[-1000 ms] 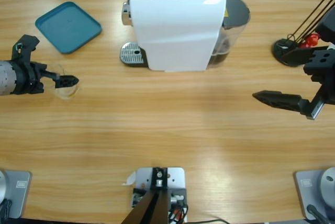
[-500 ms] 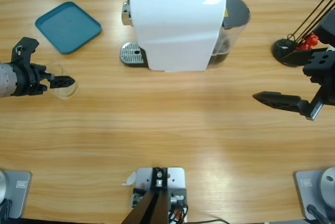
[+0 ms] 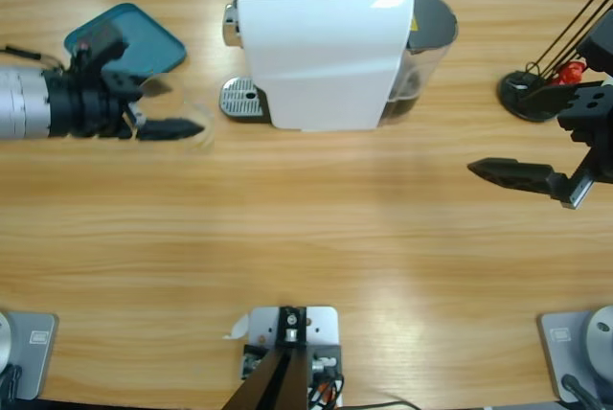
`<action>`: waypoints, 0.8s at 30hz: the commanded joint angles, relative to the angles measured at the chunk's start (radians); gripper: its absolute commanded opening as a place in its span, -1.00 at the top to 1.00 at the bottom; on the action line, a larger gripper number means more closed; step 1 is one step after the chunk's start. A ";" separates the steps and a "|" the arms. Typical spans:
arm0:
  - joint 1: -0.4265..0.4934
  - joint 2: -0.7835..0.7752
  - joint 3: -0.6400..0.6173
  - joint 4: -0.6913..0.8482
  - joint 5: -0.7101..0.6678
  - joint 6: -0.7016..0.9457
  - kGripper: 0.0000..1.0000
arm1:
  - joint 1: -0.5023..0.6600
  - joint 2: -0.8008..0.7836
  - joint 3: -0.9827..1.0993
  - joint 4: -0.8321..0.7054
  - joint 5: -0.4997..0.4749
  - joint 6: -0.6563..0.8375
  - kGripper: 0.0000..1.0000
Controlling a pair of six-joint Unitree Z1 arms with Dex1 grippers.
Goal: Pour coffee
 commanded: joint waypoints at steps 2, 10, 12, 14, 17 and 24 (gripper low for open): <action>0.084 0.168 -0.177 0.082 -0.102 0.185 0.05 | -0.063 0.011 0.042 -0.022 0.036 -0.036 -1.00; 0.093 0.259 -0.273 0.193 -0.102 0.322 0.03 | -0.106 0.031 0.045 -0.042 0.062 -0.068 -1.00; 0.105 0.275 -0.296 0.199 -0.105 0.327 0.03 | -0.106 0.037 0.048 -0.050 0.066 -0.070 -1.00; 0.114 0.297 -0.334 0.236 -0.107 0.352 0.03 | -0.107 0.038 0.049 -0.052 0.068 -0.070 -1.00; 0.113 0.341 -0.399 0.295 -0.107 0.392 0.03 | -0.109 0.042 0.049 -0.054 0.068 -0.072 -1.00; 0.104 0.394 -0.436 0.314 -0.099 0.407 0.03 | -0.122 0.052 0.055 -0.067 0.077 -0.079 -1.00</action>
